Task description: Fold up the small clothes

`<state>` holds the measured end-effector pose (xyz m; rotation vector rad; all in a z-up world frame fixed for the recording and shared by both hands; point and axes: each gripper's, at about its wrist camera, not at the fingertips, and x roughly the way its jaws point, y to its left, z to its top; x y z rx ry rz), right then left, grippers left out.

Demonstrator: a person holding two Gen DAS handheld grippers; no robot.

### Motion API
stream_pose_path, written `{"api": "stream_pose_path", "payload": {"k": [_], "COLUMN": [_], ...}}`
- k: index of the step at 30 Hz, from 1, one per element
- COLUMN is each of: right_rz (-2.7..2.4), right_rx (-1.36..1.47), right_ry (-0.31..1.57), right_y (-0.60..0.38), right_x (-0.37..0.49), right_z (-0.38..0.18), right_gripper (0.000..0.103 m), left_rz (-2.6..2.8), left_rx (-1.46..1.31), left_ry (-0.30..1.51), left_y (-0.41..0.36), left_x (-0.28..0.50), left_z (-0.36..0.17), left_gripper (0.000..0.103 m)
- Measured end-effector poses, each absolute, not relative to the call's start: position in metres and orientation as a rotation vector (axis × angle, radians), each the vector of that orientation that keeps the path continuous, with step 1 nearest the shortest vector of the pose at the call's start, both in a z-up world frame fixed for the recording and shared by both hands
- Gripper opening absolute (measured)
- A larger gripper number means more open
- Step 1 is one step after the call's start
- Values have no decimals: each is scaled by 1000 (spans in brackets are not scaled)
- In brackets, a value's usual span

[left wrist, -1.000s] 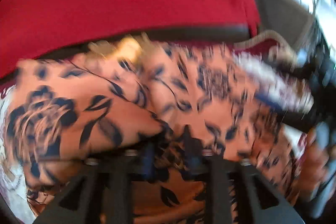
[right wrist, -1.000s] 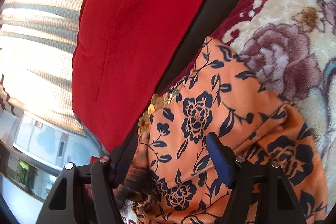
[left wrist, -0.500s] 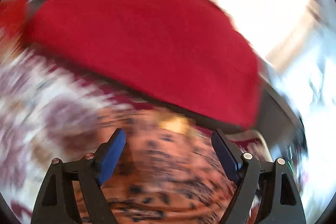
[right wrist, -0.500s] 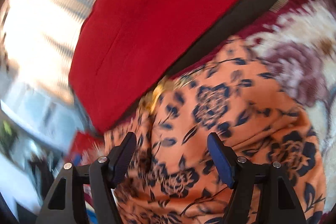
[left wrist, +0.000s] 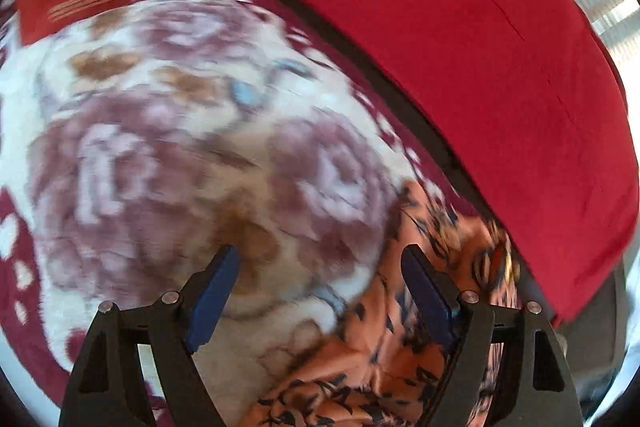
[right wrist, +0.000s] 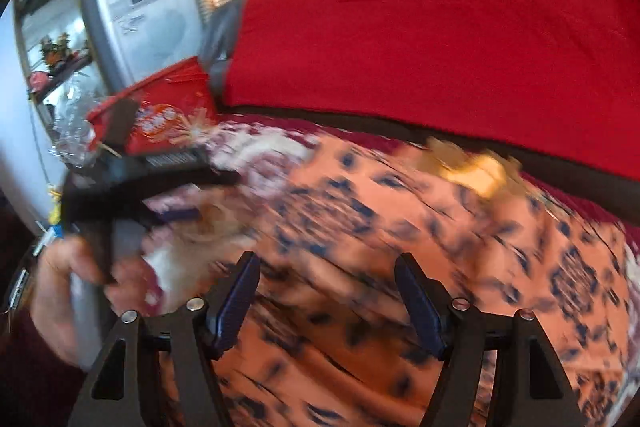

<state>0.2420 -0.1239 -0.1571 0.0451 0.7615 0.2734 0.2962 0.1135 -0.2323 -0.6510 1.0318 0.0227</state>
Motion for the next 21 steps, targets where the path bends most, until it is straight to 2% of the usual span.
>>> {"api": "stream_pose_path", "payload": {"k": [4, 9, 10, 11, 12, 15, 21], "right_rz": [223, 99, 78, 78, 94, 108, 187], "right_rx": [-77, -152, -130, -84, -32, 110, 474], "right_ry": [797, 818, 822, 829, 842, 825, 809], "right_y": [-88, -77, -82, -90, -96, -128, -209], "right_x": [265, 287, 290, 294, 301, 298, 279], "right_z": [-169, -194, -196, -197, -196, -187, -182], "right_gripper": [74, 70, 65, 47, 36, 19, 16], "left_rz": [224, 221, 214, 205, 190, 146, -4], "left_rx": [-577, -563, -562, -559, -549, -517, -421], "left_ry": [949, 959, 964, 966, 963, 951, 929], "left_y": [140, 149, 150, 150, 146, 135, 98], "left_x": [293, 297, 298, 298, 299, 300, 299], "left_z": [-218, -224, -225, -224, -223, -216, -205], "left_gripper": [83, 83, 83, 83, 83, 83, 83]}}
